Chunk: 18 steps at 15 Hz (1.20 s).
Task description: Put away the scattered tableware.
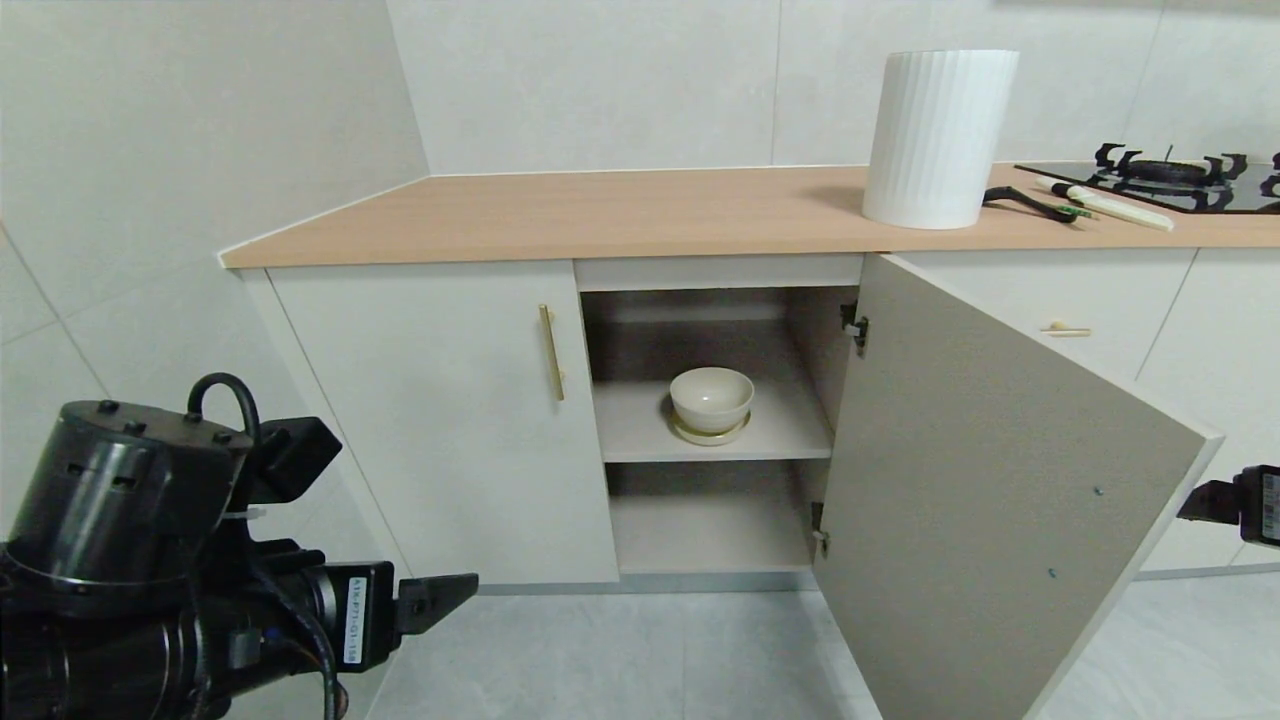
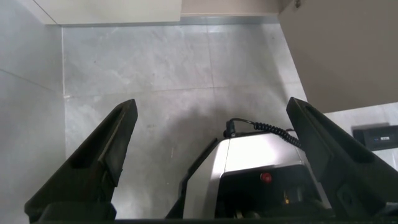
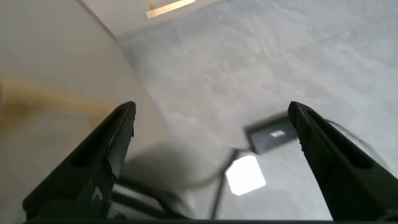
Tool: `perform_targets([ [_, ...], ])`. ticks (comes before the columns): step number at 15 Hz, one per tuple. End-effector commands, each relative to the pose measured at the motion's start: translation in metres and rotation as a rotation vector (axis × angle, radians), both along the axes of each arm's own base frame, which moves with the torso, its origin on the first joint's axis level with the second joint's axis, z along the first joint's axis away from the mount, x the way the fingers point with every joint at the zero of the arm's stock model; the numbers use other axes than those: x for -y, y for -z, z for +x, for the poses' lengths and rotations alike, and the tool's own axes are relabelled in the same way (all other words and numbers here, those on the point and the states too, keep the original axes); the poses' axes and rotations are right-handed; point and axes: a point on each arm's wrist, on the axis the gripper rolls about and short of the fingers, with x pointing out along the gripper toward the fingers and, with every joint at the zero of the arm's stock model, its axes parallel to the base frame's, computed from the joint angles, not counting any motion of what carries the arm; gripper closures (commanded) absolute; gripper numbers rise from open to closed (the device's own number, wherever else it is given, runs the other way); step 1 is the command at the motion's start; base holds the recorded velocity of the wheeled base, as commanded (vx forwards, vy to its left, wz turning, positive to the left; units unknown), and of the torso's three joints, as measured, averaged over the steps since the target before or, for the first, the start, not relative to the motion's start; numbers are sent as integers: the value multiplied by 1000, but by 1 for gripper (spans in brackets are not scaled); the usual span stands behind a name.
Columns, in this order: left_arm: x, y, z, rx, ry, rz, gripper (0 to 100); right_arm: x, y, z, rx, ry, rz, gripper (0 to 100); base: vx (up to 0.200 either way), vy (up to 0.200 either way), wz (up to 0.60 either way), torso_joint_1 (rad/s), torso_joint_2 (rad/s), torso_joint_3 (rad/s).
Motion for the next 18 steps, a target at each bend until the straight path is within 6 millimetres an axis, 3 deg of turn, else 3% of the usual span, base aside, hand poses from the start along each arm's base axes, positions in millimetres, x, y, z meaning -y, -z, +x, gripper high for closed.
perform_targets([
  [1, 0, 0, 0, -1, -1, 1, 0, 0, 6, 7, -26, -7, 12, 0, 0, 0, 0, 0, 0, 0],
  [10, 0, 0, 0, 1, -1, -1, 0, -21, 9, 7, -17, -103, 105, 0, 0, 0, 0, 0, 0, 0],
  [18, 0, -1, 0, 3, -1, -1, 0, -60, 11, 0, -21, -234, 169, 0, 0, 0, 0, 0, 0, 0],
])
